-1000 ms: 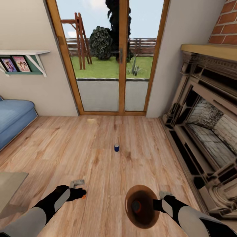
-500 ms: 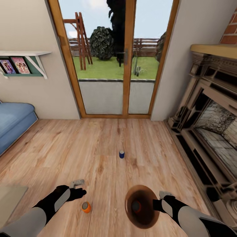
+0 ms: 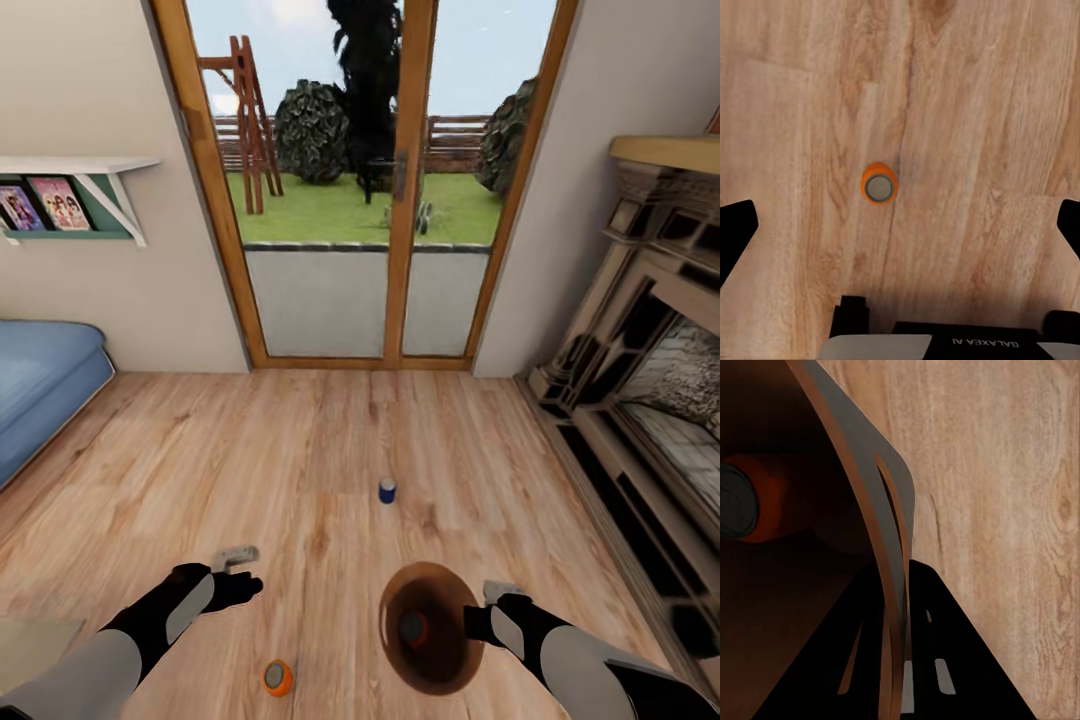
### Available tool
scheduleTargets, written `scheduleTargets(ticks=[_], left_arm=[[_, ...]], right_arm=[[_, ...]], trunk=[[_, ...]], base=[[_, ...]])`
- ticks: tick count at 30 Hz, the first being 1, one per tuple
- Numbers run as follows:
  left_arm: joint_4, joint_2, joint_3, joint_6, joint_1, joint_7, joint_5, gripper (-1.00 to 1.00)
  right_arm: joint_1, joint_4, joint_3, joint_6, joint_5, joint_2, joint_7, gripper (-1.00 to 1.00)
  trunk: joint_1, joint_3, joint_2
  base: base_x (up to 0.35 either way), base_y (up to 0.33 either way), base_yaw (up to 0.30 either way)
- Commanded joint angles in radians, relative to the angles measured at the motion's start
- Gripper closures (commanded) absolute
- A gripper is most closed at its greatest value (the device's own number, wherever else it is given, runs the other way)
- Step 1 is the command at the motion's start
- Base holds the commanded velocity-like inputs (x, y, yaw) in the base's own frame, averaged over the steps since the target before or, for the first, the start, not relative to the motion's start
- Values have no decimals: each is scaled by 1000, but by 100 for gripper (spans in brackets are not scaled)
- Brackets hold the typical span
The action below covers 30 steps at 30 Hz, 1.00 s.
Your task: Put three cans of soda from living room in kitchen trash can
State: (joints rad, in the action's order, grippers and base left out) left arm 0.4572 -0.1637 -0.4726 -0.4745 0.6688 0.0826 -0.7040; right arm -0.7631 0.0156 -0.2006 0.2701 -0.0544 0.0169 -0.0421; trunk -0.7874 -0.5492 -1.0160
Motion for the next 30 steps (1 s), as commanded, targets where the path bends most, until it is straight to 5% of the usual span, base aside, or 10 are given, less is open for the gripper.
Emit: scheduleTargets(ticks=[1, 13, 30], left_arm=[[0, 0, -1, 0, 0, 0, 0, -100], [0, 0, -3, 1, 0, 0, 0, -100], [0, 1, -3, 2, 0, 0, 0, -100]], right_arm=[[0, 1, -7, 0, 5, 0, 8, 100], [0, 0, 12, -1, 5, -9, 7, 100], [-1, 1, 12, 0, 5, -9, 7, 100]], trunk=[[0, 0, 0], [0, 0, 0], [0, 0, 0]], base=[[315, 127, 0], [271, 30, 0], [12, 1, 0]])
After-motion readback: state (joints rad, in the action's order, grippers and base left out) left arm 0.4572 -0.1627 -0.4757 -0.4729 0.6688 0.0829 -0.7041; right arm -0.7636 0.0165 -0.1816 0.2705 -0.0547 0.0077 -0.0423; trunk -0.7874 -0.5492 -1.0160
